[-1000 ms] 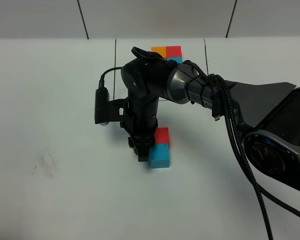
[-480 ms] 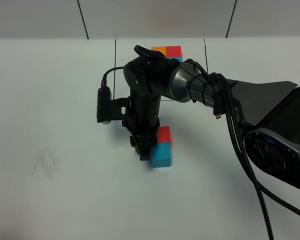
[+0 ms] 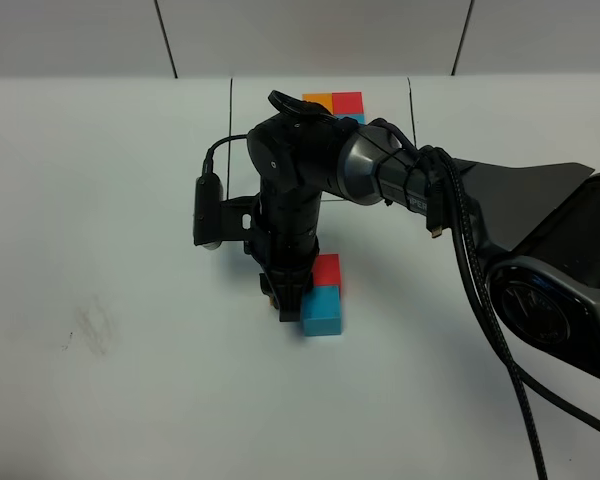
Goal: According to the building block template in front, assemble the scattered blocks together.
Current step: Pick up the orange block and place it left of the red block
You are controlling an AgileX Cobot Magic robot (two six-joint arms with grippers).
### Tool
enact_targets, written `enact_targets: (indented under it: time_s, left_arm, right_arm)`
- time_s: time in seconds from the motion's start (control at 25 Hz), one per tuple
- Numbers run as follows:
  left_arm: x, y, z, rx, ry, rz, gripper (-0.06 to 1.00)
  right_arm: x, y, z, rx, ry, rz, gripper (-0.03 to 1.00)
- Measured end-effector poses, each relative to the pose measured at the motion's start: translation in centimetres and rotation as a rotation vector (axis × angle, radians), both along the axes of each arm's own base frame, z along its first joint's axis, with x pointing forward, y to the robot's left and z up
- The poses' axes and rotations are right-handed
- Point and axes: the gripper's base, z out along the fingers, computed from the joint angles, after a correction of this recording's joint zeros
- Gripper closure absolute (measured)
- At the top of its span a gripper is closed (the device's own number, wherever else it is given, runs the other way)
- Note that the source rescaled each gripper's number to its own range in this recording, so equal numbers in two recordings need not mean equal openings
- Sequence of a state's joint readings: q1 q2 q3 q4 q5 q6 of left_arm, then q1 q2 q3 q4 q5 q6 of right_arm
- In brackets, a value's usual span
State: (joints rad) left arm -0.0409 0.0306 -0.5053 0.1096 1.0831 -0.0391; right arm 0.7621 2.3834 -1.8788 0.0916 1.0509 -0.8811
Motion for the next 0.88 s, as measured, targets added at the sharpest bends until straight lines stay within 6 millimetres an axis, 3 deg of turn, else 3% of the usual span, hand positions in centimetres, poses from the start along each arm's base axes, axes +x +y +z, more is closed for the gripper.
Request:
enact_targets:
  time_s: [0.32, 0.4, 0.6, 0.72, 0.88]
  left_arm:
    - [0.0, 0.0, 0.0, 0.0, 0.0, 0.0, 0.94]
    - [0.0, 0.0, 0.0, 0.0, 0.0, 0.0, 0.94]
    - [0.0, 0.0, 0.0, 0.0, 0.0, 0.0, 0.94]
    - [0.0, 0.0, 0.0, 0.002, 0.0, -0.001, 0.94]
    - [0.0, 0.0, 0.0, 0.001, 0.0, -0.001, 0.94]
  right_arm:
    - [0.0, 0.0, 0.0, 0.0, 0.0, -0.003, 0.52]
    - [-0.03, 0.0, -0.18, -0.002, 0.006, -0.004, 0.43]
    - [-0.04, 0.03, -0.17, 0.001, 0.008, -0.008, 0.08]
    - [0.0, 0.07, -0.17, 0.005, 0.005, -0.014, 0.02]
    - [-0.04, 0.08, 0.31, 0.008, -0.002, -0.02, 0.06]
